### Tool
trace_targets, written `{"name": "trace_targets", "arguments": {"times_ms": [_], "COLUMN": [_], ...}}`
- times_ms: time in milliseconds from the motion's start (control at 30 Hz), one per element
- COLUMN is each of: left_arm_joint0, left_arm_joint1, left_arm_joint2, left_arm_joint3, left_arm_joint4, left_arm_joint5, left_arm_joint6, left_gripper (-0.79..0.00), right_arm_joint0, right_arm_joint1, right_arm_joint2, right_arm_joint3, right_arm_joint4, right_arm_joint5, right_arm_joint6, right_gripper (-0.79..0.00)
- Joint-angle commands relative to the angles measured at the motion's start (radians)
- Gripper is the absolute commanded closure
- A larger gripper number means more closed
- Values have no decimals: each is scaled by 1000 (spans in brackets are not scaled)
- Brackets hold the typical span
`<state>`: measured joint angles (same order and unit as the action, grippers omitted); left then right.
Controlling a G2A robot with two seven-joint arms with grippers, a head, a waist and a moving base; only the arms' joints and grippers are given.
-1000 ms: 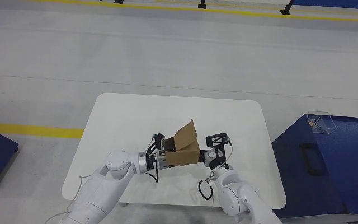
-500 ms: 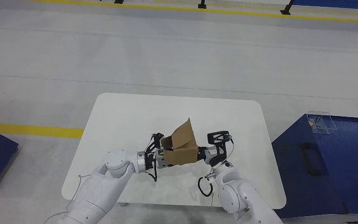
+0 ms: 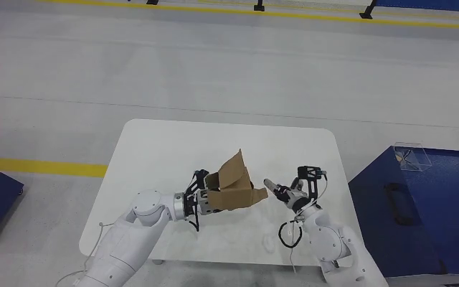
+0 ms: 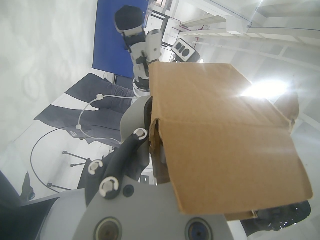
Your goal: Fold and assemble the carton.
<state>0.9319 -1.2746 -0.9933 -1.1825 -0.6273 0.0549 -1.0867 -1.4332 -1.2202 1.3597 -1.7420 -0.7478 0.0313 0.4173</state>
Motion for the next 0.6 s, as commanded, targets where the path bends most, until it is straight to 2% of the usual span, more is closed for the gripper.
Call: {"name": "trace_targets", "arguments": {"times_ms": [0,200,400,567], "left_arm_joint0": [0,-1,-4,-4], "left_arm_joint1": [0,-4,-8,-10], "left_arm_joint2": [0,12,24,30], "left_arm_joint3": [-3,-6,3,5], "left_arm_joint4": [2,2,0,4], "left_arm_joint5": [2,10,7,2], "left_arm_joint6": [0,7,10,11], "left_gripper": [0,0,0,0], "right_arm_joint0": [-2,-9,-39,-49], "right_arm_joint1": [1,3,12,18], "right_arm_joint2": [-13,-21,31,71], "right_arm_joint3": [19,26,-20,-38], "right_arm_joint4": [5,73,201,284], "right_arm_joint5": [-29,-99,-174,-199], "right_arm_joint6": [31,94,179,203], "right_gripper": [-785,-785,-785,-785]}}
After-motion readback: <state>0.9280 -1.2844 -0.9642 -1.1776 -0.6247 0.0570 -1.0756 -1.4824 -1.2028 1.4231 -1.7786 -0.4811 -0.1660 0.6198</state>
